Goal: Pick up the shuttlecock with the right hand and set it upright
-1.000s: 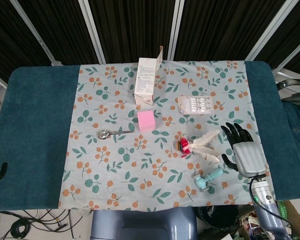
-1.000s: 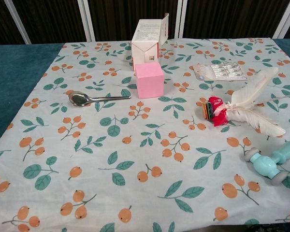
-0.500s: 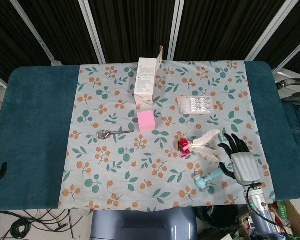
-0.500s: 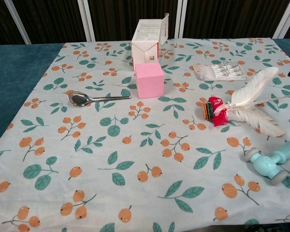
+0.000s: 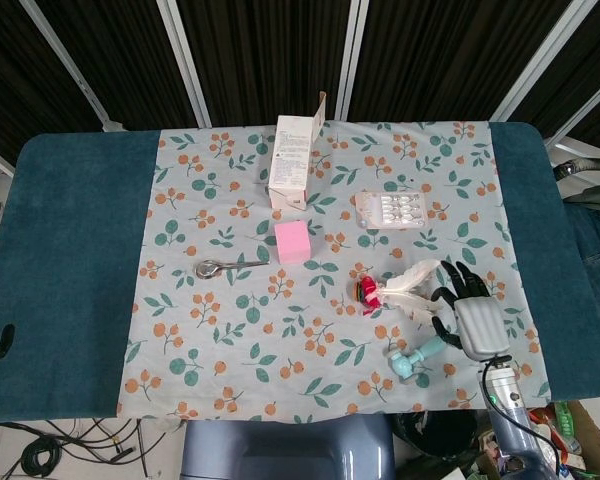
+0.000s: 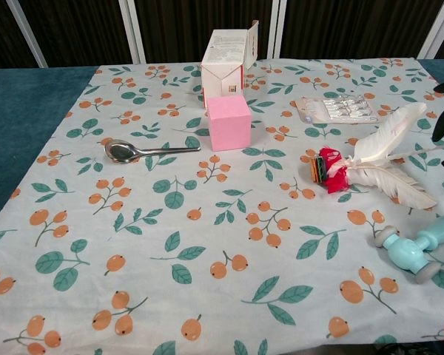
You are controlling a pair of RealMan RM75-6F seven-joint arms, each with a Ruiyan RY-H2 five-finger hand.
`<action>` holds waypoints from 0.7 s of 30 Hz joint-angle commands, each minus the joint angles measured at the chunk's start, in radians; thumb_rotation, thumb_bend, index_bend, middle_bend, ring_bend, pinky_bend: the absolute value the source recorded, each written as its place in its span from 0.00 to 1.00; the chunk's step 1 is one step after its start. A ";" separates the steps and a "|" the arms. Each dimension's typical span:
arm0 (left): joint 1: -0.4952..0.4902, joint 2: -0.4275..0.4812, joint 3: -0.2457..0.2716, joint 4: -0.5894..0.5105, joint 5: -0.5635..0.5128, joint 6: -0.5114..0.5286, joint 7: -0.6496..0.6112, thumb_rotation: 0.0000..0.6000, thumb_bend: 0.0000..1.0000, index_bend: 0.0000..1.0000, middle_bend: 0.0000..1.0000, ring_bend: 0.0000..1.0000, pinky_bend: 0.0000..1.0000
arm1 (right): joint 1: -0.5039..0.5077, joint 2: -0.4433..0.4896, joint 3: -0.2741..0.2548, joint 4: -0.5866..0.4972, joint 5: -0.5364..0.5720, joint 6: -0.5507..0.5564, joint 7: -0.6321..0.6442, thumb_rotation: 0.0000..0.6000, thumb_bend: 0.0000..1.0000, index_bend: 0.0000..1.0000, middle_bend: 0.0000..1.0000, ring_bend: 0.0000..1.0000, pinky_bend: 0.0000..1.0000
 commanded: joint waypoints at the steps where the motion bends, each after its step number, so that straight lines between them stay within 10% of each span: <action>1: 0.000 0.000 0.000 0.000 0.000 0.000 0.001 1.00 0.39 0.06 0.08 0.00 0.00 | 0.003 -0.010 0.005 0.014 -0.005 -0.007 0.004 1.00 0.24 0.49 0.07 0.04 0.14; 21: 0.000 0.000 -0.002 -0.001 -0.008 -0.002 0.006 1.00 0.39 0.06 0.08 0.00 0.00 | 0.035 -0.078 0.054 0.106 0.006 -0.074 0.035 1.00 0.30 0.56 0.09 0.04 0.14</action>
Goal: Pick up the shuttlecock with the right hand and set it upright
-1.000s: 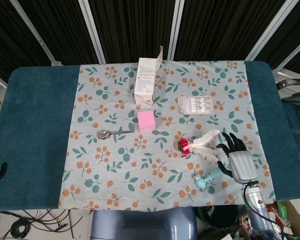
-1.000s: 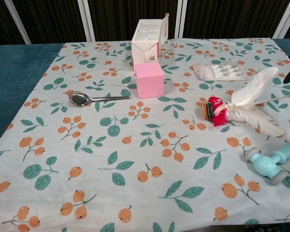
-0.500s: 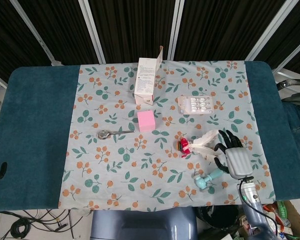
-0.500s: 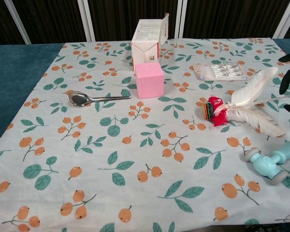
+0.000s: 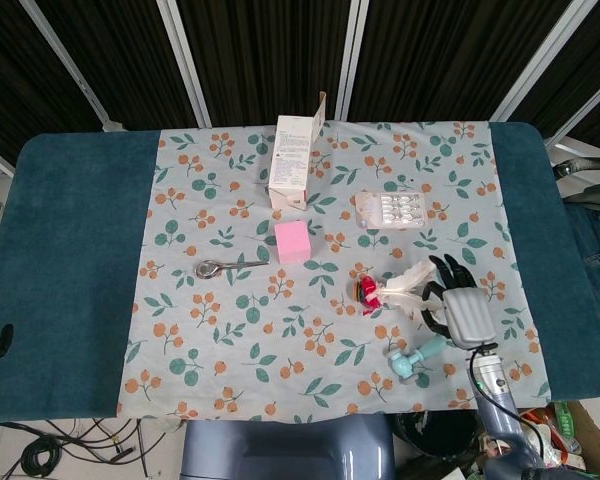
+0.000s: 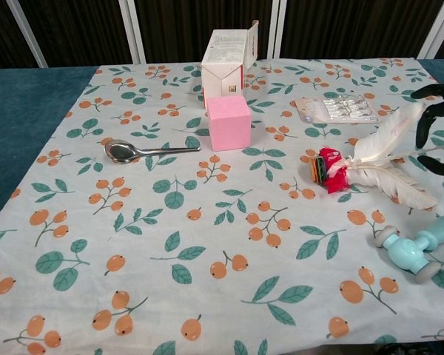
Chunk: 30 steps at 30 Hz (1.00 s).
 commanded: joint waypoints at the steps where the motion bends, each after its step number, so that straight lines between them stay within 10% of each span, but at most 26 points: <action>1: 0.000 0.000 0.000 0.000 -0.001 0.000 0.000 1.00 0.39 0.06 0.08 0.00 0.00 | 0.004 -0.008 0.004 0.010 0.000 -0.007 0.002 1.00 0.31 0.56 0.09 0.04 0.14; 30: -0.001 0.000 0.000 -0.003 -0.002 -0.002 0.003 1.00 0.39 0.06 0.08 0.00 0.00 | 0.025 0.000 0.038 -0.003 -0.024 -0.026 -0.011 1.00 0.35 0.60 0.09 0.04 0.14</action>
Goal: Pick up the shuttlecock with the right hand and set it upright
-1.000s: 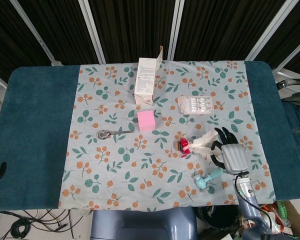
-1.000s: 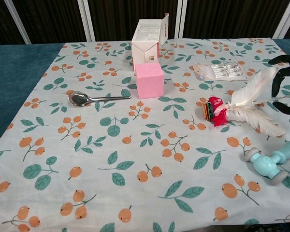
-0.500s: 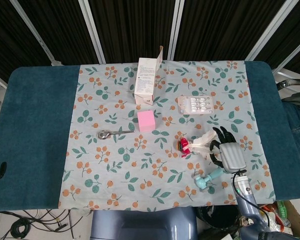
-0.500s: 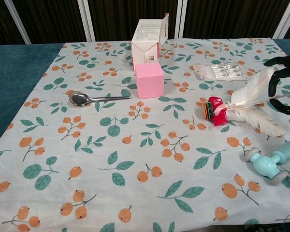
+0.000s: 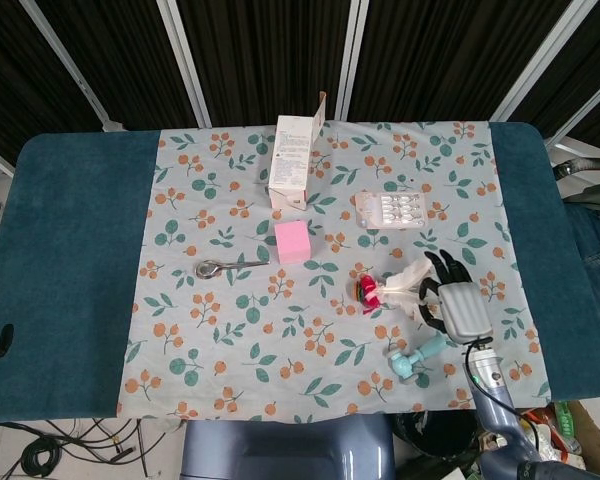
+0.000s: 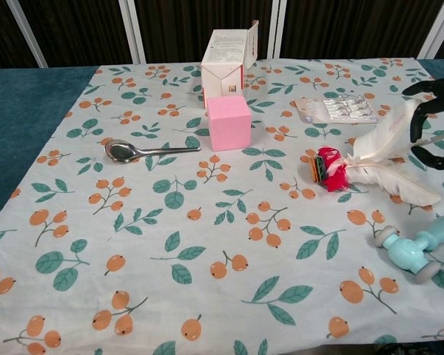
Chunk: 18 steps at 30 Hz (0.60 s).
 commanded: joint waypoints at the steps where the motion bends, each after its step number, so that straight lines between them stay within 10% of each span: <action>1: 0.000 0.000 0.000 0.000 0.000 0.000 0.000 1.00 0.39 0.06 0.08 0.00 0.00 | 0.014 0.013 0.009 -0.024 -0.011 -0.003 -0.021 1.00 0.35 0.60 0.09 0.04 0.14; 18: 0.000 0.002 0.000 -0.001 0.000 0.000 -0.002 1.00 0.39 0.06 0.08 0.00 0.00 | 0.145 0.051 0.066 -0.199 -0.038 -0.111 -0.279 1.00 0.36 0.60 0.09 0.04 0.14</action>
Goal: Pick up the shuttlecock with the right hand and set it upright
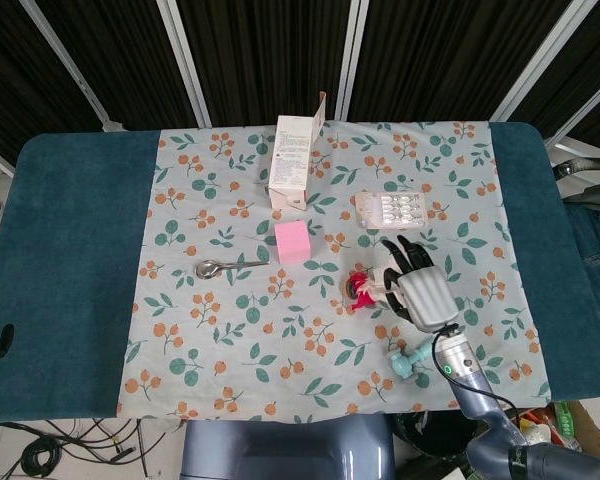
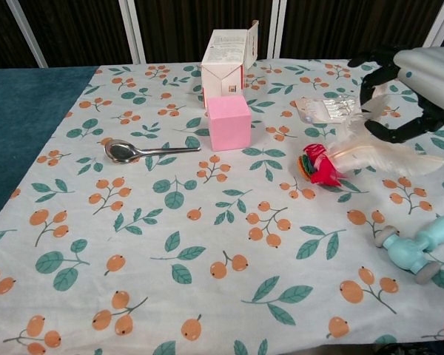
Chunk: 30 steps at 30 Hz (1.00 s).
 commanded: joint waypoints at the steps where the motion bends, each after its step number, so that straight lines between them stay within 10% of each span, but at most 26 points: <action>1: 0.000 0.000 0.000 0.000 -0.001 -0.001 -0.001 1.00 0.39 0.06 0.08 0.00 0.00 | 0.039 0.004 0.024 -0.036 0.006 -0.035 -0.060 1.00 0.36 0.60 0.10 0.04 0.14; 8: -0.001 0.001 0.001 0.000 -0.001 -0.003 0.001 1.00 0.39 0.06 0.08 0.00 0.00 | 0.090 -0.006 0.049 -0.081 0.042 -0.090 -0.162 1.00 0.36 0.55 0.10 0.04 0.14; 15: -0.002 0.001 0.000 0.000 -0.003 -0.004 0.001 1.00 0.39 0.06 0.08 0.00 0.00 | 0.124 -0.025 0.056 -0.107 0.058 -0.111 -0.227 1.00 0.32 0.06 0.08 0.03 0.14; 30: -0.002 0.001 0.001 0.000 -0.003 -0.005 0.003 1.00 0.39 0.06 0.08 0.00 0.00 | 0.125 0.053 0.090 -0.295 0.086 -0.074 -0.273 1.00 0.24 0.00 0.07 0.04 0.14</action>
